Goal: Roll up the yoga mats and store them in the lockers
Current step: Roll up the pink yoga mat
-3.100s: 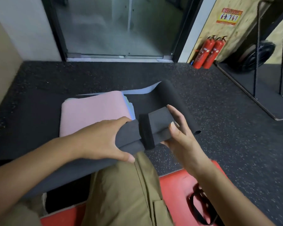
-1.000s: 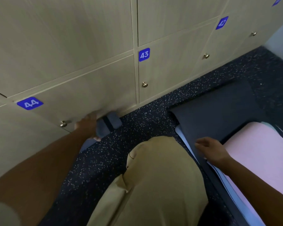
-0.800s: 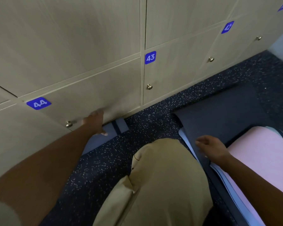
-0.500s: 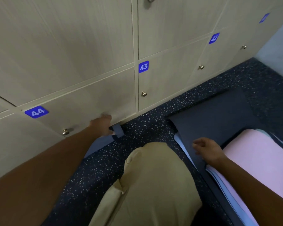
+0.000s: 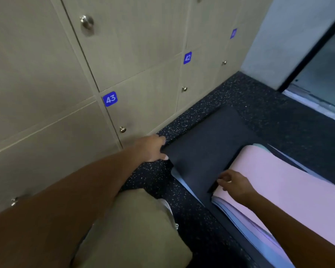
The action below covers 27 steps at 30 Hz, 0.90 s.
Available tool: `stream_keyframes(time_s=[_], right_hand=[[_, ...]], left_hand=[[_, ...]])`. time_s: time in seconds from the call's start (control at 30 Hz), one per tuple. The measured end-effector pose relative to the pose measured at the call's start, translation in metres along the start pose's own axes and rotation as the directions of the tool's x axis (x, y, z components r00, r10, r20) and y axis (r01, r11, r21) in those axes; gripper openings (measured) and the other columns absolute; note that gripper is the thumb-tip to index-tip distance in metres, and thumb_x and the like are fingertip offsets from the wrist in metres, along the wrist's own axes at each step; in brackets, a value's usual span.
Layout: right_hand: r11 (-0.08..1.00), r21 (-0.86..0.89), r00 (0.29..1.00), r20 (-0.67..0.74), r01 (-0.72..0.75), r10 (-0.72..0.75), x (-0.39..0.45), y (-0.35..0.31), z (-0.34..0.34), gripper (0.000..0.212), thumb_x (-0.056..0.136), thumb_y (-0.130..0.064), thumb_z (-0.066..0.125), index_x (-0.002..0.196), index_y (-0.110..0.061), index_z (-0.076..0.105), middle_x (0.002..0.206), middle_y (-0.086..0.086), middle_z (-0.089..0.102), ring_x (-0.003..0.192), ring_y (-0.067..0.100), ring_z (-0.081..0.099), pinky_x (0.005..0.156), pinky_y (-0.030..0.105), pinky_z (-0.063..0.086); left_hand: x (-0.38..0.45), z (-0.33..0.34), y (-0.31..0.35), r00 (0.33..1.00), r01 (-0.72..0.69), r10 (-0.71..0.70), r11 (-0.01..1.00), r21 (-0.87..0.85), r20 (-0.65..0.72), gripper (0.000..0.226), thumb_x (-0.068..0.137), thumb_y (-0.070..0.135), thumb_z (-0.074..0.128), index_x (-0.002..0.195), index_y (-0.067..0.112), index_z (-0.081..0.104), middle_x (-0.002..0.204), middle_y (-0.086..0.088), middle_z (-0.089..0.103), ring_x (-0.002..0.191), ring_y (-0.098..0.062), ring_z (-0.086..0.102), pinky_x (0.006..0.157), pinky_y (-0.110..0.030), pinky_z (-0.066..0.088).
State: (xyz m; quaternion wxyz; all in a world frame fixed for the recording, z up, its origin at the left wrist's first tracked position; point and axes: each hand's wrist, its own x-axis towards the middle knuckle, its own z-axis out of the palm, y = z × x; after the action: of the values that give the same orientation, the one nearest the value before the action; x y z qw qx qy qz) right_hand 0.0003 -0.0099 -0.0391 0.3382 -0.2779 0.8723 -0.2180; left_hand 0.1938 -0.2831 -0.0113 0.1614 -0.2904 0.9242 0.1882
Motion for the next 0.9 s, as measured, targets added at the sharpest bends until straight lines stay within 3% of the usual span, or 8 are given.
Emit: stream_keyframes(time_s=[0.13, 0.27, 0.43, 0.67, 0.9], right_hand=[[0.999, -0.039, 1.000, -0.007, -0.019, 0.019, 0.006, 0.039, -0.019, 0.013, 0.098, -0.025, 0.067, 0.109, -0.019, 0.064, 0.106, 0.005, 0.069, 0.093, 0.022, 0.065, 0.074, 0.025, 0.043], [0.989, -0.123, 0.997, 0.000, -0.079, 0.079, 0.013, 0.087, -0.028, 0.033, 0.098, -0.032, 0.068, 0.126, -0.017, 0.061, 0.118, 0.006, 0.066, 0.098, 0.018, 0.059, 0.083, 0.025, 0.042], [0.927, -0.362, 0.995, -0.015, -0.100, 0.101, 0.023, 0.156, -0.019, 0.083, 0.086, -0.052, 0.076, 0.152, -0.023, 0.034, 0.153, 0.006, 0.042, 0.135, 0.025, 0.044, 0.107, 0.042, 0.046], [0.747, -0.664, 0.992, 0.068, -0.032, 0.103, 0.055, 0.234, -0.003, 0.120, 0.079, -0.061, 0.078, 0.162, -0.021, 0.001, 0.169, 0.009, 0.006, 0.153, 0.033, 0.016, 0.118, 0.046, 0.034], [0.707, -0.706, 0.997, 0.079, 0.037, 0.027, 0.079, 0.274, 0.006, 0.133, 0.069, -0.062, 0.084, 0.157, -0.018, -0.005, 0.163, 0.012, 0.003, 0.149, 0.033, 0.017, 0.116, 0.045, 0.037]], left_hand=[[0.032, -0.014, 0.072, 0.986, -0.163, 0.157, 0.980, 0.117, 0.063, 0.062, 0.089, 0.055, 0.070, 0.135, 0.017, 0.051, 0.129, -0.006, 0.055, 0.115, -0.028, 0.058, 0.094, -0.044, 0.050], [0.059, -0.004, 0.138, 0.971, -0.233, 0.223, 0.961, 0.149, 0.083, 0.063, 0.088, 0.057, 0.071, 0.134, 0.018, 0.052, 0.130, -0.005, 0.056, 0.117, -0.028, 0.058, 0.096, -0.045, 0.051], [0.069, 0.028, 0.203, 0.964, -0.264, 0.258, 0.955, 0.136, 0.064, 0.059, 0.090, 0.057, 0.068, 0.134, 0.019, 0.052, 0.128, -0.004, 0.057, 0.113, -0.028, 0.060, 0.094, -0.045, 0.052], [0.071, 0.062, 0.236, 0.946, -0.301, 0.286, 0.950, 0.085, 0.153, 0.049, 0.092, 0.055, 0.067, 0.130, 0.026, 0.056, 0.120, 0.007, 0.064, 0.107, -0.017, 0.061, 0.088, -0.034, 0.050], [0.080, 0.078, 0.248, 0.934, -0.322, 0.305, 0.944, 0.068, 0.187, 0.046, 0.092, 0.053, 0.068, 0.127, 0.025, 0.058, 0.113, 0.009, 0.065, 0.104, -0.015, 0.061, 0.088, -0.033, 0.050]])
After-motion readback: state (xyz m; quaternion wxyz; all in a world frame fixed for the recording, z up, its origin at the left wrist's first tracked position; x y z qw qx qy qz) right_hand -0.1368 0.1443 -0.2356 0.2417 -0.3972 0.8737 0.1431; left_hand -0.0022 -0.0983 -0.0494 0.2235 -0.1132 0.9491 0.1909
